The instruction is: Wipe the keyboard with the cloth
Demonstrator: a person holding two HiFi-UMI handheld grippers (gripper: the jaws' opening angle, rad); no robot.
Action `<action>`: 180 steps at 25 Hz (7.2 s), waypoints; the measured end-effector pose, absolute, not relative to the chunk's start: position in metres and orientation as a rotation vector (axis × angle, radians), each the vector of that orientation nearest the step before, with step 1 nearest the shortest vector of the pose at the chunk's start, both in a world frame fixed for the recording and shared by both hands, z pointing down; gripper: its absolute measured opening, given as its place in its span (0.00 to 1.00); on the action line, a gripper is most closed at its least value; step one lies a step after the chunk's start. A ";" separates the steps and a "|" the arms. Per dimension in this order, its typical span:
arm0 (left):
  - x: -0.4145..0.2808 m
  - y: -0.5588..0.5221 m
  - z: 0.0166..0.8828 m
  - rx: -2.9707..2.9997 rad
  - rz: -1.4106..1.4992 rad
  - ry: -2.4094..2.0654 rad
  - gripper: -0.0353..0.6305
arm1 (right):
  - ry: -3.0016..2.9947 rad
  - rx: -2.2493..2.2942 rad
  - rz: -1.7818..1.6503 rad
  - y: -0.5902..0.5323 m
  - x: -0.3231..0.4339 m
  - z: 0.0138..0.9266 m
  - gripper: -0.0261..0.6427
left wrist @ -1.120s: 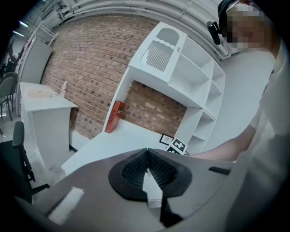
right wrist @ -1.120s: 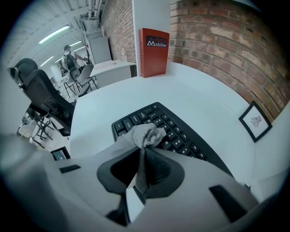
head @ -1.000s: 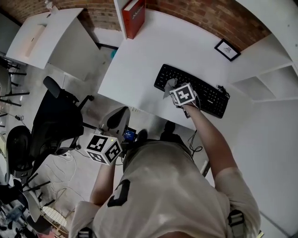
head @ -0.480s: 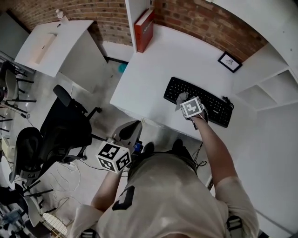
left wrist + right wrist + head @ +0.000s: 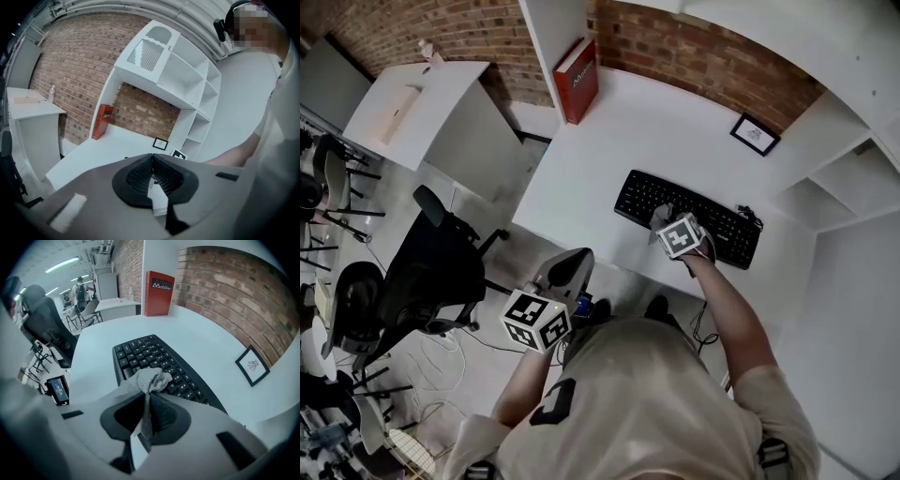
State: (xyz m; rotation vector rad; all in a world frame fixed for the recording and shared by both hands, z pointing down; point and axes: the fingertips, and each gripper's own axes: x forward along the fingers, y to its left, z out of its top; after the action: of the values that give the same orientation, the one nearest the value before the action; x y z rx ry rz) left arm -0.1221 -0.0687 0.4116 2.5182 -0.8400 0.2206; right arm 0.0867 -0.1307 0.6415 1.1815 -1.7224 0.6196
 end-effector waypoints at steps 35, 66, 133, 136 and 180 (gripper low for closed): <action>-0.111 -0.067 0.407 2.536 0.234 -0.809 0.06 | -1.609 1.278 0.543 -0.095 0.142 0.643 0.08; -0.073 -0.050 0.422 2.540 0.279 -0.624 0.06 | -1.404 1.274 0.433 -0.030 0.216 0.649 0.08; 0.032 -0.031 0.409 2.574 0.452 -0.751 0.06 | -1.632 1.677 0.804 0.062 0.334 0.624 0.08; 0.016 -0.046 0.414 2.559 0.429 -0.753 0.06 | -1.696 1.708 0.793 0.041 0.312 0.600 0.08; -0.117 -0.194 0.461 2.418 0.341 -0.658 0.06 | -1.681 1.075 0.374 -0.275 0.031 0.641 0.08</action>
State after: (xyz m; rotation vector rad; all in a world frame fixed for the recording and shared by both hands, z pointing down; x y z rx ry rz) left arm -0.1170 -0.1937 0.4606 2.4182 -0.6582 0.3415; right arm 0.0314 -0.2752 0.6414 1.0749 -1.6810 0.3736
